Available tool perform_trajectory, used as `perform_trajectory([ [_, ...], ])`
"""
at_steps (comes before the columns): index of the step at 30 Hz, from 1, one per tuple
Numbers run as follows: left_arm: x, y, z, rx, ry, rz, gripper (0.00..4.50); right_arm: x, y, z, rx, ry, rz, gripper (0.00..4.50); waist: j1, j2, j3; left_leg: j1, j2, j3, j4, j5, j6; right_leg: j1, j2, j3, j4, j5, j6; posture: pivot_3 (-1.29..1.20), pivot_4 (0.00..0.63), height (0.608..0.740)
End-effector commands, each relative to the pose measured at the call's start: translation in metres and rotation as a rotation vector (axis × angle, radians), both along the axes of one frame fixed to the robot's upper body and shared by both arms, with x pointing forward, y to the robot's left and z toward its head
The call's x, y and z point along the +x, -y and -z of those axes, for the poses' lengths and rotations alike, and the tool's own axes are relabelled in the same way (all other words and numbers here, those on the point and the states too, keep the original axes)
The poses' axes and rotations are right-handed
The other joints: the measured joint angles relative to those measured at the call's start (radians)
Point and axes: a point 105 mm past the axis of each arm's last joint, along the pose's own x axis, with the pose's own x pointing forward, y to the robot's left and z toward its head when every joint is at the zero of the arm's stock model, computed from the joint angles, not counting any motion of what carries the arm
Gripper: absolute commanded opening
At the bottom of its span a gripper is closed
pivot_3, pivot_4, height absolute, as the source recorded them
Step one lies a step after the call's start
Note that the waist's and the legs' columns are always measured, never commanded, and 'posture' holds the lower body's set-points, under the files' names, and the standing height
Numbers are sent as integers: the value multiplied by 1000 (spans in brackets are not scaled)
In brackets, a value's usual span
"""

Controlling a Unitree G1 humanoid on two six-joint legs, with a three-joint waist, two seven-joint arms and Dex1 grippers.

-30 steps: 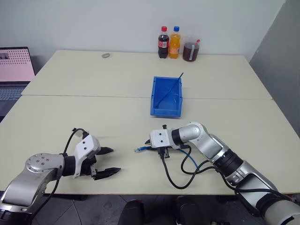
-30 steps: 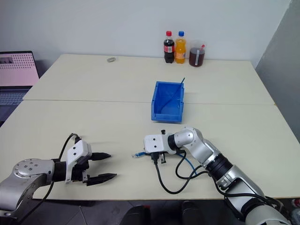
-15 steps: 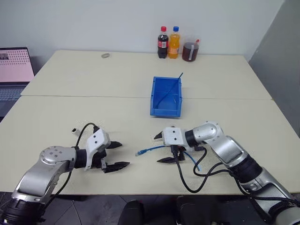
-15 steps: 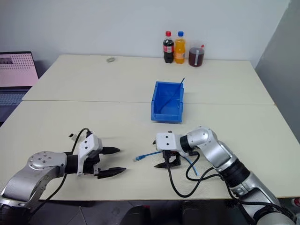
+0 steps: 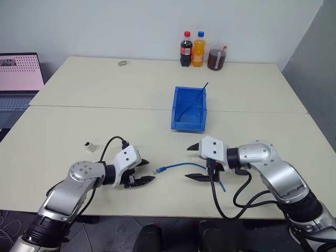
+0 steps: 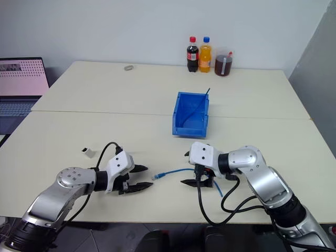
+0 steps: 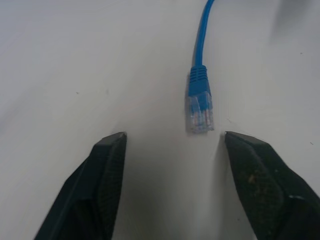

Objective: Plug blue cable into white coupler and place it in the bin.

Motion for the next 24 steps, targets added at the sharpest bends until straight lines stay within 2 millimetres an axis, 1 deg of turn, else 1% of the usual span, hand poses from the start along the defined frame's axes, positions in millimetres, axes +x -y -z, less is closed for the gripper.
perform_trajectory([
  [1, -10, 7, 29, 13, -96, 12, 2120, -2, 2, -14, 29, 50, 25, 4500, 0, 1, -1, 0, 0, 0, 0, 0, 0, 0, 0, 0, 0, 0, 0, 0, 150, 740],
  [3, -14, 9, 35, 6, -115, 23, 1733, -2, 3, -14, 31, 49, 39, 4500, 0, 1, -2, 1, 0, 0, 0, 0, 0, 1, 0, 0, 0, 0, 0, 0, 150, 740],
  [6, -22, 13, 39, -18, -152, 55, 1132, -2, 5, -14, 34, 49, 55, 4500, 0, 2, -4, 1, 0, 0, 0, 0, 0, 1, 0, 0, 0, 0, 0, 0, 150, 740],
  [8, -24, 12, 42, -16, -158, 55, 643, -2, 5, -14, 36, 49, 64, 4500, -1, 2, -5, 1, 0, 0, 0, 0, 0, 1, 0, 0, 0, 0, 0, 0, 150, 740],
  [11, -23, 8, 45, -6, -144, 45, 35, -2, 6, -14, 40, 47, 69, 4500, -1, 2, -5, 2, 0, 0, 0, 0, 0, 1, 0, 0, 0, 0, 0, 0, 150, 740],
  [15, -19, 3, 43, -14, -119, 20, 35, -3, 8, -15, 66, 27, 83, 4500, -1, 3, -6, 2, 0, 0, 0, 0, 0, 2, 0, 0, 0, 0, 0, 0, 150, 740],
  [17, -14, 3, 37, -35, -89, 4, 35, -6, 10, -17, 110, -6, 100, 4500, -1, 3, -6, 2, 0, 0, 0, 0, 0, 2, 0, 0, 0, 0, 0, 0, 150, 740],
  [21, -7, 5, 24, -91, -66, -19, 35, -15, 15, -14, 143, -57, 113, 4500, -1, 3, -6, 2, 0, -1, 0, 0, 0, 2, 0, 0, -1, 0, 1, 0, 150, 740],
  [24, -9, 1, 22, -93, -75, -18, 35, -22, 17, -11, 157, -90, 117, 4500, -3, 3, -6, 2, 0, -1, 0, 0, 0, 2, 0, 1, 0, 0, 1, 0, 150, 740],
])
